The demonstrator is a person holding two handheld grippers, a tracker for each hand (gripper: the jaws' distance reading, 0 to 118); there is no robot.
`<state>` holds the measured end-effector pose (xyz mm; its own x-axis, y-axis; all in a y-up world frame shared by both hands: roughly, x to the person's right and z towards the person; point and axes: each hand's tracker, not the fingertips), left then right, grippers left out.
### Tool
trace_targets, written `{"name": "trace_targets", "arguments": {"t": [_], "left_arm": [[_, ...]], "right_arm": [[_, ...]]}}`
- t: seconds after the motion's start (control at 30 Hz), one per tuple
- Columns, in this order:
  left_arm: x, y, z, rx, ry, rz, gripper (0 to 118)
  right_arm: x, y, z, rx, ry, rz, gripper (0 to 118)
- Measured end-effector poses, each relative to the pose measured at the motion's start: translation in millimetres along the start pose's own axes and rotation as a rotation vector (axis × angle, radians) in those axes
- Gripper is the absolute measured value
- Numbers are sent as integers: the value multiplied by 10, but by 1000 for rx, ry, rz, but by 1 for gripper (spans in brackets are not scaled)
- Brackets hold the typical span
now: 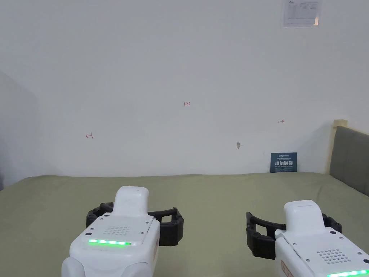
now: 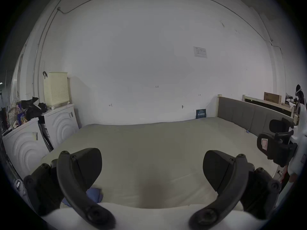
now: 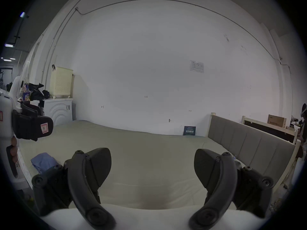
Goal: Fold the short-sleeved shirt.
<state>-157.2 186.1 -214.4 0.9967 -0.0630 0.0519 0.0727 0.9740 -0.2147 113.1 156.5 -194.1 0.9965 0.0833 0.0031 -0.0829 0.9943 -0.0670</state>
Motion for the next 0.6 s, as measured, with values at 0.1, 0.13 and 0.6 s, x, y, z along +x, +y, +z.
{"name": "trace_targets", "arguments": {"t": [0.1,0.13,0.6], "left_arm": [[-13,5,9,8,12,-9,118],[-7,8,21,10,11,-10,118],[-72,41,-13,-17,49,36,118]], "right_arm": [[3,8,4,0,-1,2,104],[3,11,4,-1,-3,5,104],[-1,26,20,0,8,-2,104]]}}
